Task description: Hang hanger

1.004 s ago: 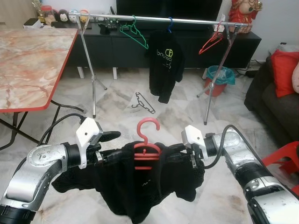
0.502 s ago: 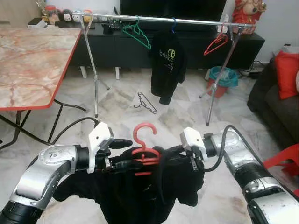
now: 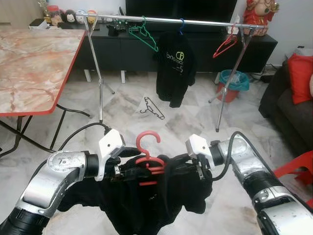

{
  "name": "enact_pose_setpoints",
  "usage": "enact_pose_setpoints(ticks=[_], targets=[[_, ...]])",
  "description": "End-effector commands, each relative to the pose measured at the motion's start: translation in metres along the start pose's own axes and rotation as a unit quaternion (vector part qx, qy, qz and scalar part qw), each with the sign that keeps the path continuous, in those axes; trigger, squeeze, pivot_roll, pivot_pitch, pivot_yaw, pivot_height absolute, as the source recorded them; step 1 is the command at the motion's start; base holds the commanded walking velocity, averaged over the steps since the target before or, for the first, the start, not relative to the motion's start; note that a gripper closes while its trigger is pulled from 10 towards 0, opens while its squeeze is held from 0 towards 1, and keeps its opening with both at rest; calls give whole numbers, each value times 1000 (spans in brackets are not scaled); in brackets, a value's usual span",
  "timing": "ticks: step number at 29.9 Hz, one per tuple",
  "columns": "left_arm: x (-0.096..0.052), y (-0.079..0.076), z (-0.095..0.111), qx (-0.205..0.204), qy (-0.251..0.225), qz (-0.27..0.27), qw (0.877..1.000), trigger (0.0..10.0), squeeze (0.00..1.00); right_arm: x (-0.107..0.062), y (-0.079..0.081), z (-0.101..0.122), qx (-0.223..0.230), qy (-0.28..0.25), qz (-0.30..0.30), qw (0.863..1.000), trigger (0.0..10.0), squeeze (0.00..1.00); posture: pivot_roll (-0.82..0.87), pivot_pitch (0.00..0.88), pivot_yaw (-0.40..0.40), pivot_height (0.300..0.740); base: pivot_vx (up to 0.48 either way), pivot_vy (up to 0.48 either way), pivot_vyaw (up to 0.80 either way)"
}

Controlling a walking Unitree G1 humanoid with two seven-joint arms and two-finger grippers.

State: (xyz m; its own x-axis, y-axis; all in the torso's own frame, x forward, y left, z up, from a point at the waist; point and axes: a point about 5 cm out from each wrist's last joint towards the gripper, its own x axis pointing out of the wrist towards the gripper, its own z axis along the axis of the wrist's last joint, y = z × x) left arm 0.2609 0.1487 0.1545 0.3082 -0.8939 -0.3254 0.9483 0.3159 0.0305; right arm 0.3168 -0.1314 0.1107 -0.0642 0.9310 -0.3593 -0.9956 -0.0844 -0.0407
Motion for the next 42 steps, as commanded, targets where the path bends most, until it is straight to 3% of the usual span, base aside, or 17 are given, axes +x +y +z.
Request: enact_pose_setpoints(ticks=[1,17,35,36,37,42], targets=[[5,-4,-7,-4,25,-16,1000,0,0,1,-12,28,-54,-35,-13,998,10000,0,45,0,-75,736,0,0,0],[4,-10,-16,1,70,-45,997,0,0,4,-17,36,-63,-35,-20,997,10000,0,45,0,-71,736,0,0,0],[3,-8,-18,4,80,-43,996,0,0,8,-19,36,-68,-30,-26,997,10000,0,46,0,-63,736,0,0,0],[3,-8,-18,3,80,-44,996,0,0,8,-18,36,-66,-30,-26,997,10000,318,45,0,-63,736,0,0,0],[3,-8,-18,2,79,-44,996,0,0,7,-18,35,-62,-27,-26,997,10000,1000,45,0,-63,736,0,0,0],[4,-8,-18,0,75,-48,996,0,0,7,-17,33,-59,-26,-20,998,10000,1000,45,0,-66,736,0,0,0]])
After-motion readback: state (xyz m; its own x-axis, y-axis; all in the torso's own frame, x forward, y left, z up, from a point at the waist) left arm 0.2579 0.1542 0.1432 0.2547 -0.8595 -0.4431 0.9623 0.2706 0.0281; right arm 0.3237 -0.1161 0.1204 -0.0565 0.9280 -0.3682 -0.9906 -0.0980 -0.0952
